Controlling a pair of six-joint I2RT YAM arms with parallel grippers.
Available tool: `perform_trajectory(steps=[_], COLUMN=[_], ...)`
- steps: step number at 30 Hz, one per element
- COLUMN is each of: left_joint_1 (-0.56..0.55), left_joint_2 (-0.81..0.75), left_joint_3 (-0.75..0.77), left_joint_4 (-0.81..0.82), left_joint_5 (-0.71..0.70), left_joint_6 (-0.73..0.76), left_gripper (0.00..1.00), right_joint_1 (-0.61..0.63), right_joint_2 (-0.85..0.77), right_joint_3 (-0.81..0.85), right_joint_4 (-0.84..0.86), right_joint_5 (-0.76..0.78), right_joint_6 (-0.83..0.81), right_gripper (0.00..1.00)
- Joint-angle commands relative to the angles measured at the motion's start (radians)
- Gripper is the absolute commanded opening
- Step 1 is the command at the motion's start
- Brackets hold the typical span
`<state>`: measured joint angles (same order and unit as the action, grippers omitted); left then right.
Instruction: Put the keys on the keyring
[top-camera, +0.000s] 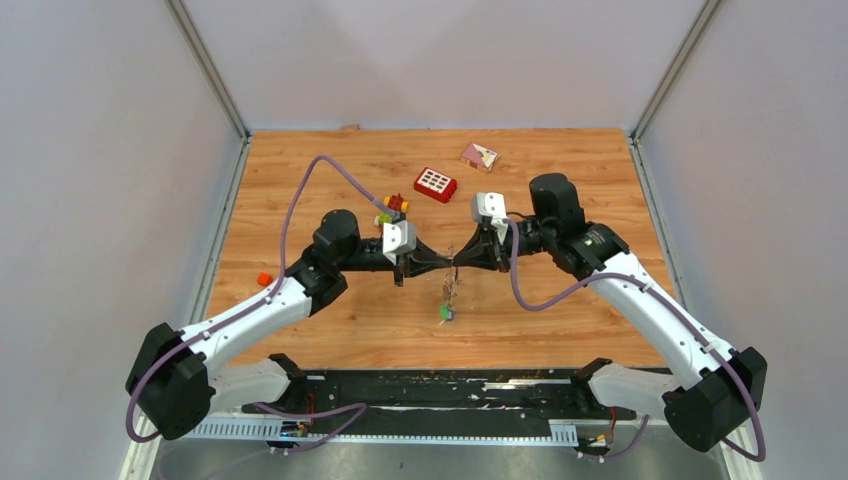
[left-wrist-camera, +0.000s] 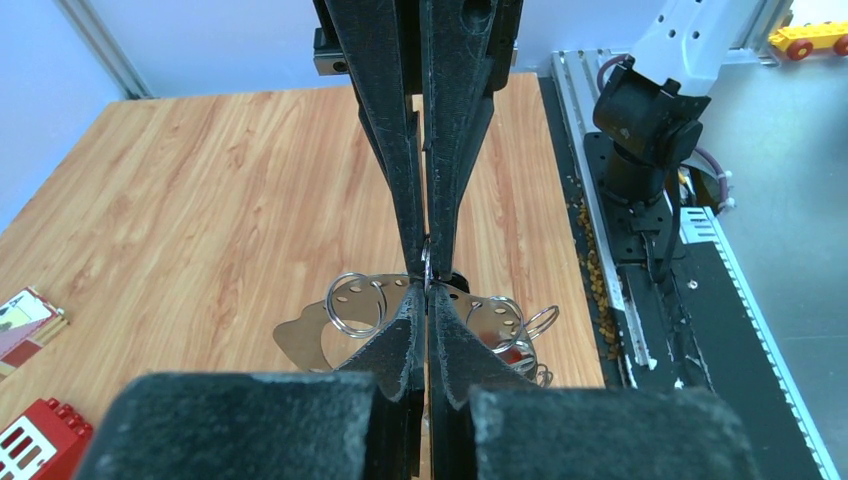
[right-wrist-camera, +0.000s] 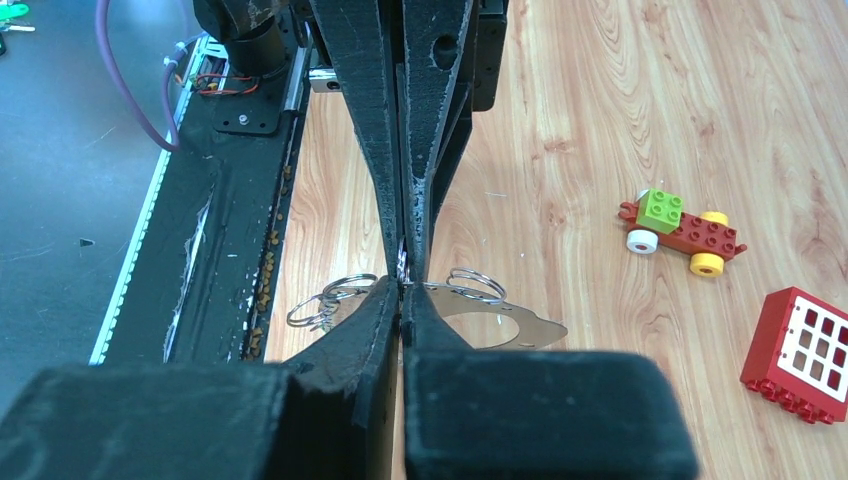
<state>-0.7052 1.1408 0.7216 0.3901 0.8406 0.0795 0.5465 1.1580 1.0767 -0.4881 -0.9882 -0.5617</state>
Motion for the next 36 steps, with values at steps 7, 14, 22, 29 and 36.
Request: perform_trajectory(steps=[7,14,22,29,36], left_joint_1=[0.004,0.004,0.004,0.005,0.004], left_joint_2=[-0.029,-0.055,-0.063,-0.017,0.032], left_joint_3=[-0.004,0.058,0.099,0.140,0.180], left_joint_4=[0.066,-0.224,-0.359,-0.371,-0.358], left_joint_5=[0.023,0.023,-0.034,-0.033,0.010], left_joint_6=[0.018,0.295,0.474,0.512,0.497], left_gripper=[0.00,0.26,0.52,0.49,0.35], right_joint_1=[0.009,0.047,0.132,0.183,0.184], right_joint_2=[-0.027,0.034,0.121,0.163,0.174], right_joint_3=[0.005,0.158,0.332,0.412,0.432], right_joint_4=[0.028,-0.244,-0.482,-0.574,-0.598], right_joint_5=[0.034,0.164,0.400,0.486,0.459], right_joint_6=[-0.021,-0.149,-0.223,-0.231,-0.231], right_gripper=[0.00,0.00,0.00,0.00,0.00])
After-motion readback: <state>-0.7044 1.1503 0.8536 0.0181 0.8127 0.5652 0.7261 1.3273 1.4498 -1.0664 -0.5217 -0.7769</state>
